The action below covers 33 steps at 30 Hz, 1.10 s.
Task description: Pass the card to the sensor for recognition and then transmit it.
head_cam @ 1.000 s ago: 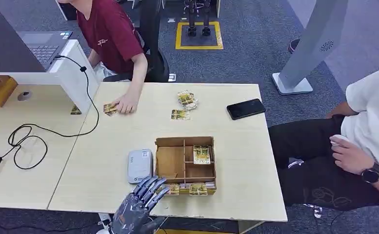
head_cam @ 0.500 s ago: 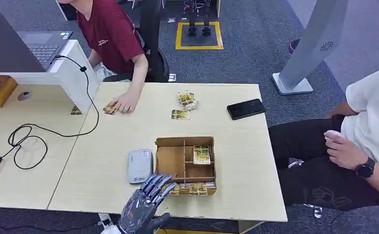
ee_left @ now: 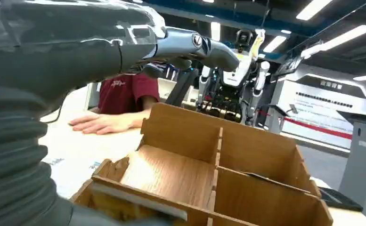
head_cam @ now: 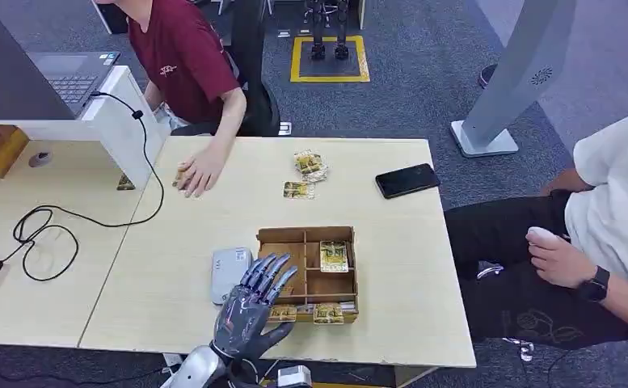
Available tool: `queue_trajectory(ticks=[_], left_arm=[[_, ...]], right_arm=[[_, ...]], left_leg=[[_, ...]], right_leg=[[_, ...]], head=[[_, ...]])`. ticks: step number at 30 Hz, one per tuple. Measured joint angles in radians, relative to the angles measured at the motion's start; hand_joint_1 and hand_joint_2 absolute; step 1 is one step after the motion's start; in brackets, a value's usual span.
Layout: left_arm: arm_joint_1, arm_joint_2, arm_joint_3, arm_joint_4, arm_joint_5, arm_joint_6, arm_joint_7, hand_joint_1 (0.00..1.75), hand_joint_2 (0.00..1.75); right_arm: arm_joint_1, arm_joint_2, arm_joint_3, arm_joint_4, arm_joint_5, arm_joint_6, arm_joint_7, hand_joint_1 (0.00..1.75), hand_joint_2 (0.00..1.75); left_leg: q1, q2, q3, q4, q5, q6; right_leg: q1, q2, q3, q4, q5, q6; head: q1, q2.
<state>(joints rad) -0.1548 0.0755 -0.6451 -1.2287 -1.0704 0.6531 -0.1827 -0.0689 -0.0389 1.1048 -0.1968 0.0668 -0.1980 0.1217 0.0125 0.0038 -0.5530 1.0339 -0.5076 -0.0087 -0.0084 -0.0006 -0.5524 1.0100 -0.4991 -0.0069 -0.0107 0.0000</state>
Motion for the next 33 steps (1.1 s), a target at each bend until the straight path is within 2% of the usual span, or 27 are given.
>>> queue_trajectory(ticks=[3, 12, 17, 33], left_arm=[[-0.005, 0.000, 0.000, 0.027, 0.029, -0.021, -0.007, 1.75, 1.75], [-0.005, 0.000, 0.000, 0.070, 0.056, -0.032, -0.026, 1.75, 1.75], [-0.007, -0.001, 0.000, 0.074, 0.072, -0.054, -0.033, 1.75, 1.75], [-0.009, -0.002, 0.000, 0.078, 0.073, -0.056, -0.038, 1.75, 1.75]], right_arm=[[0.000, 0.000, -0.001, 0.000, 0.000, -0.002, -0.001, 0.00, 0.00], [-0.001, 0.000, -0.009, -0.001, 0.000, -0.004, -0.001, 0.00, 0.00], [-0.001, 0.000, -0.013, -0.001, 0.000, -0.004, -0.002, 0.00, 0.00], [-0.001, 0.000, -0.014, -0.003, 0.000, -0.004, -0.002, 0.00, 0.00]], left_leg=[[0.000, 0.000, 0.000, 0.000, 0.000, 0.000], [0.000, 0.000, 0.000, 0.000, 0.000, 0.000], [0.000, 0.000, 0.000, 0.000, 0.000, 0.000], [0.000, 0.000, 0.000, 0.000, 0.000, 0.000]], right_leg=[[0.000, 0.000, 0.000, 0.000, 0.000, 0.000], [0.000, 0.000, 0.000, 0.000, 0.000, 0.000], [0.000, 0.000, 0.000, 0.000, 0.000, 0.000], [0.000, 0.000, 0.000, 0.000, 0.000, 0.000]], head=[[0.000, 0.000], [0.000, 0.000], [0.000, 0.000], [0.000, 0.000]])
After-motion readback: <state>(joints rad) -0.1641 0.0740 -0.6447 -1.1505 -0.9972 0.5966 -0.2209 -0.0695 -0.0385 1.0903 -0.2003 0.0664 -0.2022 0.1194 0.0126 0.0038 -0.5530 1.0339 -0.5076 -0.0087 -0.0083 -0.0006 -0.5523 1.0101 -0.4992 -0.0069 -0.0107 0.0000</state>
